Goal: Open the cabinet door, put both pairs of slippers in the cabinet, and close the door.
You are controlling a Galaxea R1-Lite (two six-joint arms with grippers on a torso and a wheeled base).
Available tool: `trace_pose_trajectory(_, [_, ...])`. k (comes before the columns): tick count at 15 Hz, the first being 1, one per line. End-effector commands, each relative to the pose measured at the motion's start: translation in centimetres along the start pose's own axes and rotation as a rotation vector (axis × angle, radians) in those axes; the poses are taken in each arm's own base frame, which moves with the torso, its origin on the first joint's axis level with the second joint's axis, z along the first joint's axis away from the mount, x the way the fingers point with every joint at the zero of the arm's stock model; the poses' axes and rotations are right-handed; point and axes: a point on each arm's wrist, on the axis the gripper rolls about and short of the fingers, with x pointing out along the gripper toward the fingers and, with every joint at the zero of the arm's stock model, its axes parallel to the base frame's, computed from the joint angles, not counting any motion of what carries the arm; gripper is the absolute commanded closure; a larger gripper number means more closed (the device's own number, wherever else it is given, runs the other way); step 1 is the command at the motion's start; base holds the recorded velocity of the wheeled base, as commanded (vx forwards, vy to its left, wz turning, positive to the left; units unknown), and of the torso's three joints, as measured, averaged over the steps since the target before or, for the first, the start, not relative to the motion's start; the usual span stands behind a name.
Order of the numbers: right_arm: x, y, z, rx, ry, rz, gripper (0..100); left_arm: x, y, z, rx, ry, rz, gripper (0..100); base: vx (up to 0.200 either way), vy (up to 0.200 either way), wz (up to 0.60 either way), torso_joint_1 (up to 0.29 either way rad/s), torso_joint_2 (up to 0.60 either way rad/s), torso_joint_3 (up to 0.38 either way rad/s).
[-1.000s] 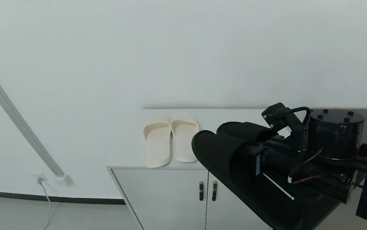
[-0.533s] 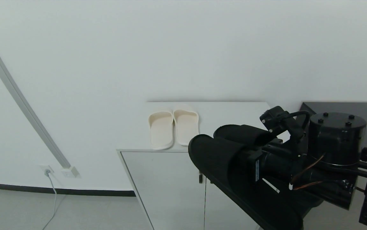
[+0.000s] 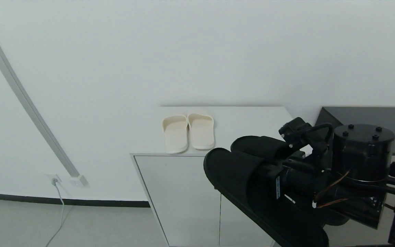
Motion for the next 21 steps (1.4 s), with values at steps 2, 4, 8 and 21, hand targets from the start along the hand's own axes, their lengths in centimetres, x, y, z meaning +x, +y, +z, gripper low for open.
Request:
trace_pose_trajectory(2, [0.03,-0.01,-0.05,0.000,0.002,-0.001,100,0.00,0.00,0.00,-0.001,0.000,0.000,100,0.000,0.000,0.00,0.000,0.00,0.000])
trace_pose_trajectory(4, [0.06,-0.01,-0.13,0.000,0.005,-0.001,100,0.00,0.00,0.00,-0.001,0.000,0.000,100,0.000,0.000,0.00,0.000,0.00,0.000])
trace_pose_trajectory(8, [0.00,0.02,-0.36,-0.001,0.011,0.002,100,0.00,0.00,0.00,-0.001,0.000,0.000,100,0.000,0.000,0.00,0.000,0.00,0.000])
trace_pose_trajectory(21, [-0.07,0.23,-0.44,-0.003,0.015,0.008,100,0.00,0.00,0.00,-0.001,0.000,0.000,100,0.000,0.000,0.00,-0.198,0.48,0.278])
